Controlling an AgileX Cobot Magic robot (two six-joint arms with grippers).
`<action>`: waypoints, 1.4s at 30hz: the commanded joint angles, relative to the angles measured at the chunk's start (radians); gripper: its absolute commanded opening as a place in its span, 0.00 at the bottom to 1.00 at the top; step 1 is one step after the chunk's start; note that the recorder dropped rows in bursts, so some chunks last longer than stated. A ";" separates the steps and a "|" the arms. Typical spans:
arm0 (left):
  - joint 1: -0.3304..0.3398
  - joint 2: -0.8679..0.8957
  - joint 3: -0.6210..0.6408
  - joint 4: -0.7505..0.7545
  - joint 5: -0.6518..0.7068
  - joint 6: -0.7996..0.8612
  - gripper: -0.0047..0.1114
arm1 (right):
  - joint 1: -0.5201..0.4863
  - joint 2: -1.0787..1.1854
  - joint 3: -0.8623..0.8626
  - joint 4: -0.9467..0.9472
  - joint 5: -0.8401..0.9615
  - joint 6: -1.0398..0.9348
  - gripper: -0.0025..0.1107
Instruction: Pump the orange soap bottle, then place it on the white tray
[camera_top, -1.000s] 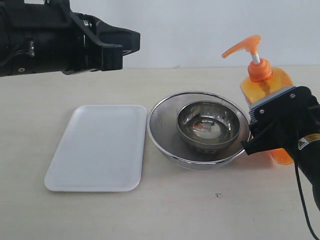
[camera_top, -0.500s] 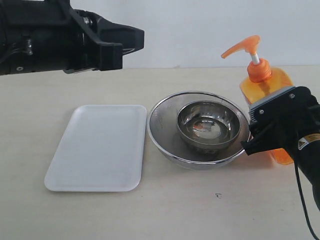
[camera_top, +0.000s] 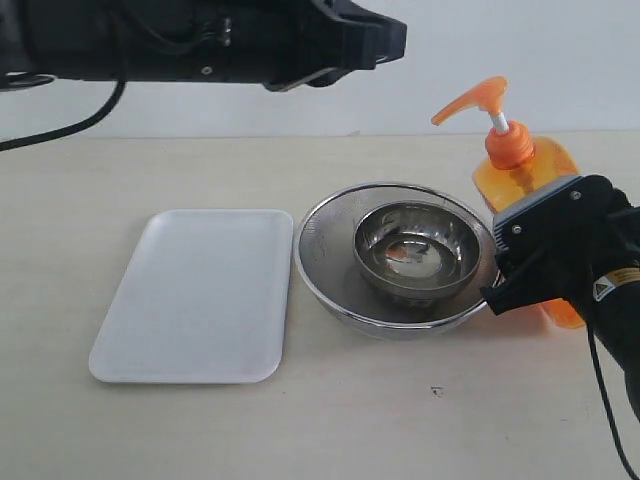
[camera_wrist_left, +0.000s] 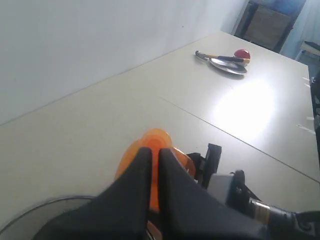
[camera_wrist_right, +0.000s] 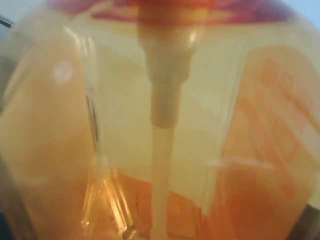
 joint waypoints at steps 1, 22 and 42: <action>0.000 0.093 -0.106 -0.005 0.069 -0.004 0.08 | 0.000 -0.009 -0.001 -0.040 -0.043 -0.032 0.02; -0.002 0.290 -0.247 -0.005 0.141 0.000 0.08 | 0.000 -0.009 -0.001 -0.042 -0.043 -0.029 0.02; -0.026 0.351 -0.247 0.017 0.160 -0.027 0.08 | 0.000 -0.009 -0.001 -0.042 -0.035 -0.024 0.02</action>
